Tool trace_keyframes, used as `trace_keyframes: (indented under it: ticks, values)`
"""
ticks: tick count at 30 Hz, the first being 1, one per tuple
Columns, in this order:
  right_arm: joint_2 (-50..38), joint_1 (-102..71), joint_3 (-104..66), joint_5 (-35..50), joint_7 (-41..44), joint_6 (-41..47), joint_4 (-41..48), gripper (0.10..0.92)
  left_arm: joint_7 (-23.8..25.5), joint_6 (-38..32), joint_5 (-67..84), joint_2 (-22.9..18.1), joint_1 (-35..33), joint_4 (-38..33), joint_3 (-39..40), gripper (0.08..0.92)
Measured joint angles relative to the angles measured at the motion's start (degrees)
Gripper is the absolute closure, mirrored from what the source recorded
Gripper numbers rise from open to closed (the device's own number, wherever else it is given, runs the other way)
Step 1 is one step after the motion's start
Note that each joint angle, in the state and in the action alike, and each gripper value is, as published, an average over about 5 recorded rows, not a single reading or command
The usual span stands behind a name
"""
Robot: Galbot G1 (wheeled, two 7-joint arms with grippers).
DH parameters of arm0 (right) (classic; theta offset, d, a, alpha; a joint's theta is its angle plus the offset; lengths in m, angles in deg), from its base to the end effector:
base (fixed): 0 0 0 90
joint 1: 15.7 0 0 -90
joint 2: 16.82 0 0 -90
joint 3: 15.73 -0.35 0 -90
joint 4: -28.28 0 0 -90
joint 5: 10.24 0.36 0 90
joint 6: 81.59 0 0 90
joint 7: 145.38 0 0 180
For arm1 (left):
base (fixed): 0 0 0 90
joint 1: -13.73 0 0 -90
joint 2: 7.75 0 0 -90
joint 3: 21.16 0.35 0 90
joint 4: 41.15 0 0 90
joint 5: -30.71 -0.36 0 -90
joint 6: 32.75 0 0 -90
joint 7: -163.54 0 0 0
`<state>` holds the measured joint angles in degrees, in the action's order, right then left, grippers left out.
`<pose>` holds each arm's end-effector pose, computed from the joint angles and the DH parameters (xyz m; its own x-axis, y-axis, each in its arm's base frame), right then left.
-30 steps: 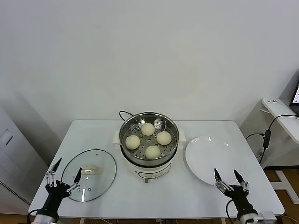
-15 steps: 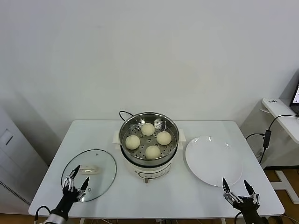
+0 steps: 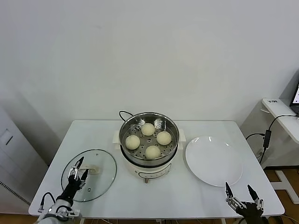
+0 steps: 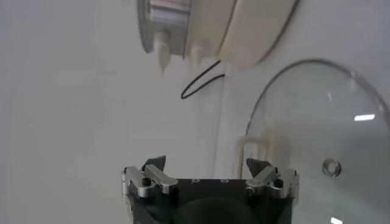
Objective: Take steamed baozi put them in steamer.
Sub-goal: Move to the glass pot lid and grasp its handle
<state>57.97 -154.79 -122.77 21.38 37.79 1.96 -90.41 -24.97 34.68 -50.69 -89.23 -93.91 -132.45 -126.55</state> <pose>0.0869 -0.1358 -0.3242 -0.9816 0.0864 0.1703 0.1111 0.9838 0.1410 0.2325 0.1451 -0.4138 -0.9866 0.1315 0.0970 0.0991 0.0098 0.9950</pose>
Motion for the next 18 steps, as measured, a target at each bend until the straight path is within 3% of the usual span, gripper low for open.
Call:
trace_keyframes:
  ticks: [7, 18]
  values:
    - [0.5, -0.51, -0.19, -0.22, -0.01, -0.11, -0.12, 0.203, -0.8, 1.25, -2.48, 0.46, 2.75, 3.33, 0.22, 0.204]
    - [0.78, -0.76, -0.3, -0.66, -0.07, -0.49, -0.25, 0.203, -2.89, 0.59, -2.2, -0.18, 4.3, 7.27, -0.05, 0.511]
